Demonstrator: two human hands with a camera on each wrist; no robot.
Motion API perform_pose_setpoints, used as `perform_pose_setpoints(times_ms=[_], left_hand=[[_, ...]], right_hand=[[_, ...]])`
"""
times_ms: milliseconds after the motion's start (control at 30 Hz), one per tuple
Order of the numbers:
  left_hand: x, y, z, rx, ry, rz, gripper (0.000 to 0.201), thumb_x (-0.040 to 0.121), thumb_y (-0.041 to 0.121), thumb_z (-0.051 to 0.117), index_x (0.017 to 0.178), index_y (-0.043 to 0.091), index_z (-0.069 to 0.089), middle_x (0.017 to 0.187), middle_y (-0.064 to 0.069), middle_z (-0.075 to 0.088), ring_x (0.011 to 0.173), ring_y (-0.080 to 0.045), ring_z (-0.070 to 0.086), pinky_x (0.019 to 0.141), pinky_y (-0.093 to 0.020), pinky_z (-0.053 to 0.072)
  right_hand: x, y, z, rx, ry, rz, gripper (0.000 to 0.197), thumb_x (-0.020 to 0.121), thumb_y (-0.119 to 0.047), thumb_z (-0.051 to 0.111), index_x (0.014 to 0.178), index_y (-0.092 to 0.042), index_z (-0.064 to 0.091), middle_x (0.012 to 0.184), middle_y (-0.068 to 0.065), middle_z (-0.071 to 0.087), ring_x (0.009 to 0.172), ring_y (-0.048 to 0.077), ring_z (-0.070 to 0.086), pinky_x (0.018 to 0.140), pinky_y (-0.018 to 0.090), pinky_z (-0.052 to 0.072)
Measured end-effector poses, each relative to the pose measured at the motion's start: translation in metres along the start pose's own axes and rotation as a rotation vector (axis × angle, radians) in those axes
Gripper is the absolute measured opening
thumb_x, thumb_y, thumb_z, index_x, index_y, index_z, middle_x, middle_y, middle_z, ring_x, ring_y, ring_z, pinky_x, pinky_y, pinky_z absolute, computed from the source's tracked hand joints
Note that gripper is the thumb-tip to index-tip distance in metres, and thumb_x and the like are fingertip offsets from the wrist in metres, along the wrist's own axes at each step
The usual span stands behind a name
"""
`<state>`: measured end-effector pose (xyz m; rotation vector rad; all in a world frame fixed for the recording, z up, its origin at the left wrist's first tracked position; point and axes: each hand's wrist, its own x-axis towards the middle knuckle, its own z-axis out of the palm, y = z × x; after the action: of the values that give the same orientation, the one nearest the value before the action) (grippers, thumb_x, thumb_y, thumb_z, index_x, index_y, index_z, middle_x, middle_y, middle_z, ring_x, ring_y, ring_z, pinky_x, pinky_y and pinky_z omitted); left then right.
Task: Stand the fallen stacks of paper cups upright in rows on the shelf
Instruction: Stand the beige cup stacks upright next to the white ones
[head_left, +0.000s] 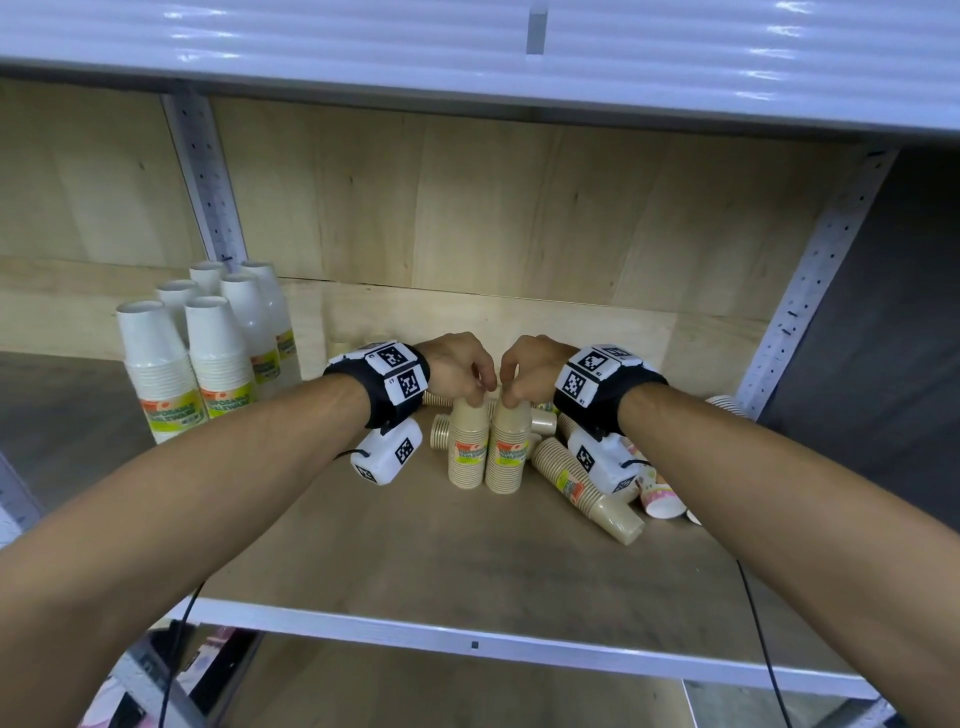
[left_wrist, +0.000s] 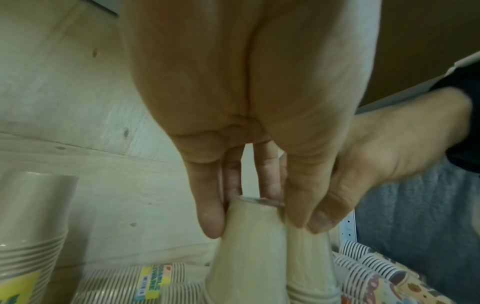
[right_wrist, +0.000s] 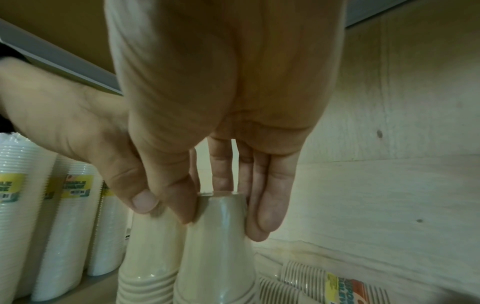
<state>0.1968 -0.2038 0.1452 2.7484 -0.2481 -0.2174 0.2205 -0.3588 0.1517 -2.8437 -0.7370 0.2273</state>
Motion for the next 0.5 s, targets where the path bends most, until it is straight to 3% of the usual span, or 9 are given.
perform_pose_setpoints(times_ms=[100,200,300,500], left_hand=[[0.0018,-0.0022,0.0011,0.016,0.029,-0.007,0.03,0.083,0.027,0.074,0.113,0.023,0.071,0.109,0.002,0.064,0.104,-0.015,0.059,0.085,-0.027,0.05],[0.0026,-0.0033,0.0008,0.019,0.032,0.001,0.028,0.084,0.018,0.072,0.111,0.021,0.071,0.107,0.002,0.062,0.103,-0.015,0.059,0.083,-0.025,0.048],[0.0029,-0.0034,0.0003,0.014,0.014,0.008,0.029,0.083,0.012,0.071,0.111,0.021,0.071,0.107,0.003,0.062,0.1,-0.014,0.058,0.081,-0.023,0.046],[0.0043,-0.0037,0.0015,0.036,0.025,0.001,0.027,0.084,0.019,0.073,0.111,0.021,0.071,0.105,0.003,0.061,0.103,-0.015,0.059,0.087,-0.026,0.05]], right_hand=[[0.0005,0.0015,0.0003,0.017,0.005,0.012,0.035,0.077,-0.02,0.075,0.111,-0.011,0.07,0.096,0.003,0.062,0.087,0.018,0.06,0.064,0.024,0.046],[0.0014,0.0027,0.001,0.036,0.011,0.018,0.035,0.077,-0.022,0.076,0.11,-0.011,0.07,0.097,0.003,0.064,0.087,0.018,0.061,0.062,0.023,0.047],[0.0027,0.0026,0.0013,0.042,0.019,0.024,0.034,0.077,-0.022,0.076,0.107,-0.008,0.071,0.101,0.007,0.069,0.088,0.02,0.065,0.069,0.026,0.051],[0.0043,0.0018,0.0014,0.047,0.024,0.028,0.033,0.075,-0.024,0.077,0.104,-0.009,0.071,0.099,0.008,0.07,0.089,0.023,0.068,0.07,0.029,0.053]])
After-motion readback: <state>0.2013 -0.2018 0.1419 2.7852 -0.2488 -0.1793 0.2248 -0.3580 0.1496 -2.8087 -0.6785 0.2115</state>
